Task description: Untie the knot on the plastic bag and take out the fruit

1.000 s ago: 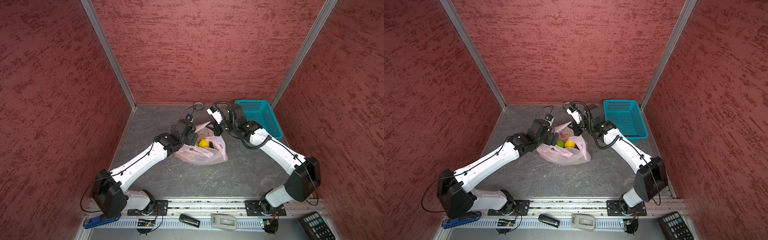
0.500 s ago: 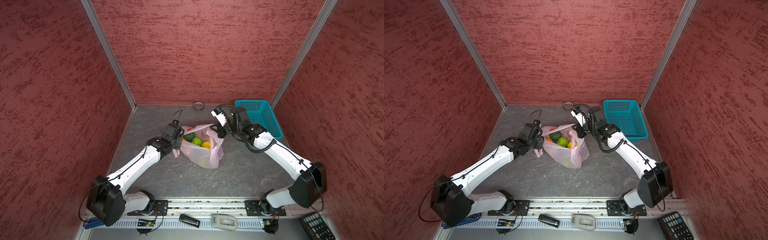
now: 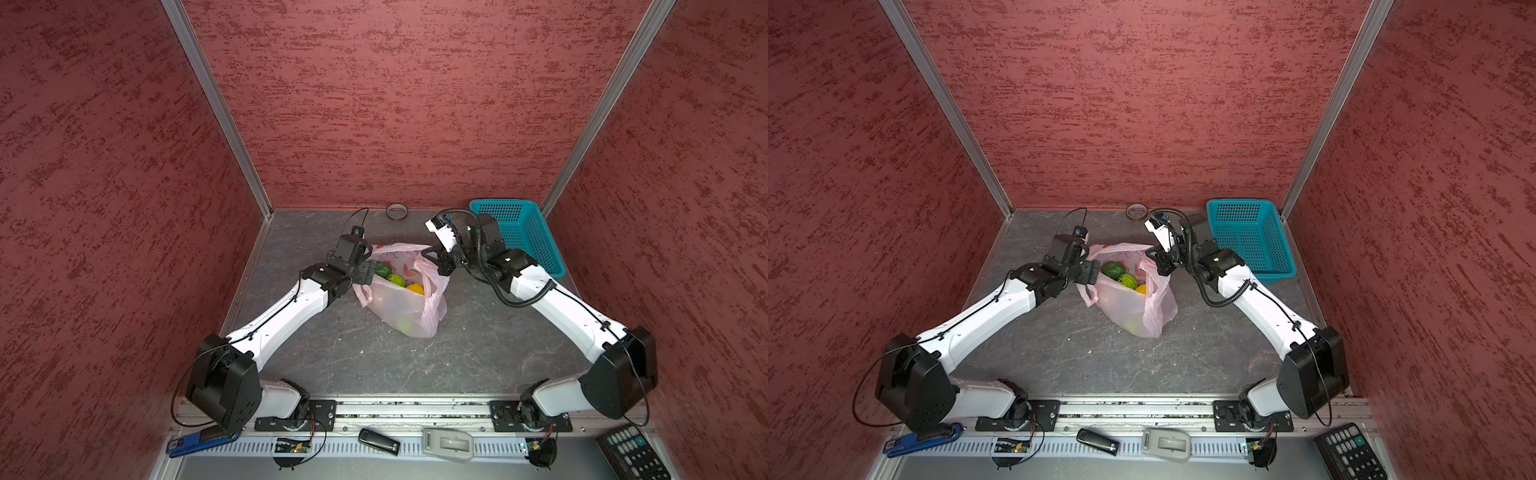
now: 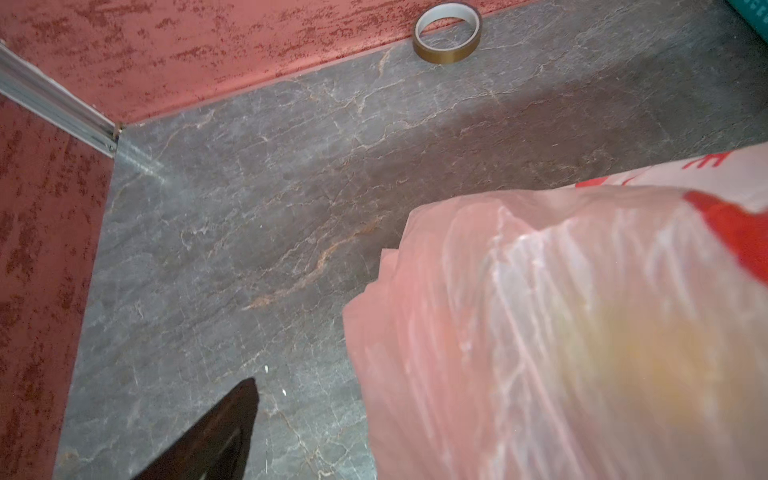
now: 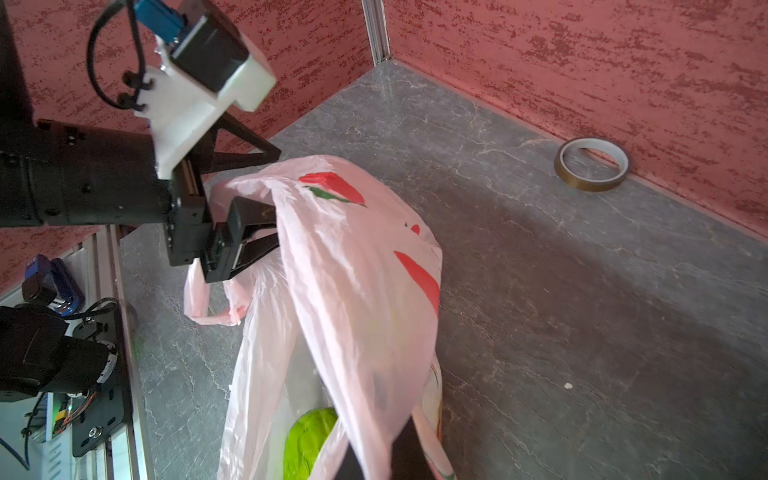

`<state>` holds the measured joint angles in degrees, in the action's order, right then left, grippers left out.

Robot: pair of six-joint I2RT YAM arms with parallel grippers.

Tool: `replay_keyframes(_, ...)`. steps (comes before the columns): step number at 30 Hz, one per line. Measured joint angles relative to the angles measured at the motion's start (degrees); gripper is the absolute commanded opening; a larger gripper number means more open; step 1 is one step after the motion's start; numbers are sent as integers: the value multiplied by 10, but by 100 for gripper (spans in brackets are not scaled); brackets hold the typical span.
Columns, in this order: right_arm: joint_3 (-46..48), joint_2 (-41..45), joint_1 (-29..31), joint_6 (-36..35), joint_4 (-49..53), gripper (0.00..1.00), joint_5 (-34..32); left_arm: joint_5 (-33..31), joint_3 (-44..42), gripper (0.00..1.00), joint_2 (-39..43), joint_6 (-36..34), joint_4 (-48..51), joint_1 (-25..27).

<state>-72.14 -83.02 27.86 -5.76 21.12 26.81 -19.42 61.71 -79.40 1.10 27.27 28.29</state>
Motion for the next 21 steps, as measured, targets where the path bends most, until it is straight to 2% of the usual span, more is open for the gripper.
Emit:
replay_keyframes(1, 0, 0, 0, 0, 0, 0, 1, 2, 5, 74, -9, -7, -7, -2)
replay_keyframes(4, 3, 0, 0, -1, -2, 0, 2, 13, 21, 42, -33, -25, -21, -10)
replay_keyframes(6, 6, 0, 0, -3, -3, 0, 2, 24, 26, 25, -42, -33, -34, -14)
replay_keyframes(10, 8, -1, 0, -15, -4, 0, -5, 50, 39, 1, -43, -43, -42, -13)
replay_keyframes(15, -6, -25, -12, -33, -8, 0, -28, 70, 60, 0, -41, -40, -27, -15)
replay_keyframes(21, -81, -96, -40, -55, -11, 0, -45, 106, 66, 0, -11, -17, 25, -6)
